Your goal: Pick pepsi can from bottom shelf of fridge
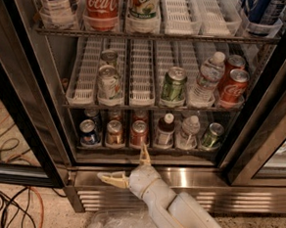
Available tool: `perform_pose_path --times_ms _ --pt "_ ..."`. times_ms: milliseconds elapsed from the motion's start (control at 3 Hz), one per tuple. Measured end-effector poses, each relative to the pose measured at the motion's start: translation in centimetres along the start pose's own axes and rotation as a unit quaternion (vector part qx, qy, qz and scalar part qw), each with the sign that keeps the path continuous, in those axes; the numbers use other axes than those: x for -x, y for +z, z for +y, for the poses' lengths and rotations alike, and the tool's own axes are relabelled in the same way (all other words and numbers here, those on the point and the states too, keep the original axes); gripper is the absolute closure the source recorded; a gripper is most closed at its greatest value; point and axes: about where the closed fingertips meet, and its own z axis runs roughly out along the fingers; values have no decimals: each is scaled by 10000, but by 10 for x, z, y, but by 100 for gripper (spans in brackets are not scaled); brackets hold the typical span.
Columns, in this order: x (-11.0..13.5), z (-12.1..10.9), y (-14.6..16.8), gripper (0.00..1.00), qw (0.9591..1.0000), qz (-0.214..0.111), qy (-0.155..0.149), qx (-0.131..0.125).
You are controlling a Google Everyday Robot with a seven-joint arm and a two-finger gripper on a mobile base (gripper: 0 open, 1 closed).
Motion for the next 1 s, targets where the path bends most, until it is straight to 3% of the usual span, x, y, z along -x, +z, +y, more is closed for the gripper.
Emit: perform_pose_path --times_ms 333,667,1000 --pt "-15 31 11 0 9987 -31 -3 516" --pt "-15 31 11 0 9987 -31 -3 516" --pt "-20 31 17 0 9993 -106 89 338"
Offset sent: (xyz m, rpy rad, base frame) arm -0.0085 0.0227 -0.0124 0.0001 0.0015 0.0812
